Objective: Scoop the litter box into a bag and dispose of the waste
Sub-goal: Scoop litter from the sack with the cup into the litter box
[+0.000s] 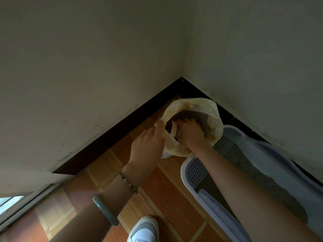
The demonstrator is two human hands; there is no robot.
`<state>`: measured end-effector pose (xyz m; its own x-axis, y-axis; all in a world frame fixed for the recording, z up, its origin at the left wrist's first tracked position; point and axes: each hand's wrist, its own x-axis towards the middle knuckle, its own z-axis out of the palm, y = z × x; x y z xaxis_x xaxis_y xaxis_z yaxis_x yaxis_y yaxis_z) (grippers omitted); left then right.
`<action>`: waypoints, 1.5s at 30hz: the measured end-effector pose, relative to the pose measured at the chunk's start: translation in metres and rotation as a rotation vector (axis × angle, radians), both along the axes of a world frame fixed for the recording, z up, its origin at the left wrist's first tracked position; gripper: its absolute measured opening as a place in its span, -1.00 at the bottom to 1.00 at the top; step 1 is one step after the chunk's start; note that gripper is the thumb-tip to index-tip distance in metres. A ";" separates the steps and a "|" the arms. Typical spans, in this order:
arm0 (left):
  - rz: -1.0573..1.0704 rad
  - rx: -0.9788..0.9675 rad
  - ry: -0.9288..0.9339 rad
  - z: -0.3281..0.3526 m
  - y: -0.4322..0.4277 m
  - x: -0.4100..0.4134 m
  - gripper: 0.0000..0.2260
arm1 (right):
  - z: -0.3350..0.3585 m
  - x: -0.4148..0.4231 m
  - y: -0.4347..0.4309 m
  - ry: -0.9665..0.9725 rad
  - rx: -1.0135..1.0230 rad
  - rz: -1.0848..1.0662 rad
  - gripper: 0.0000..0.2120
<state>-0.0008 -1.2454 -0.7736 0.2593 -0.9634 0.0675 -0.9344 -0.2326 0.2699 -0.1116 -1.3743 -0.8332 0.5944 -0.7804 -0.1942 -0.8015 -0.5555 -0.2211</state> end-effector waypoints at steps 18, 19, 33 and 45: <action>0.049 0.035 0.024 0.014 -0.001 -0.004 -0.53 | 0.115 -0.089 0.038 -0.512 0.110 -0.005 -0.28; 0.050 0.046 0.030 0.015 -0.001 -0.005 -0.53 | 0.115 -0.092 0.041 -0.516 0.131 -0.043 -0.29; 0.084 0.054 0.152 0.018 -0.004 -0.009 -0.55 | 0.095 -0.071 0.023 -0.254 -0.104 0.038 -0.33; 0.063 -0.018 0.176 0.005 -0.006 -0.004 -0.57 | 0.020 0.005 -0.001 0.319 -0.173 0.017 -0.61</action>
<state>-0.0047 -1.2518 -0.7688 0.3286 -0.9439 0.0326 -0.8560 -0.2831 0.4326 -0.1062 -1.3752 -0.8132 0.5383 -0.8084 -0.2381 -0.8056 -0.5766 0.1366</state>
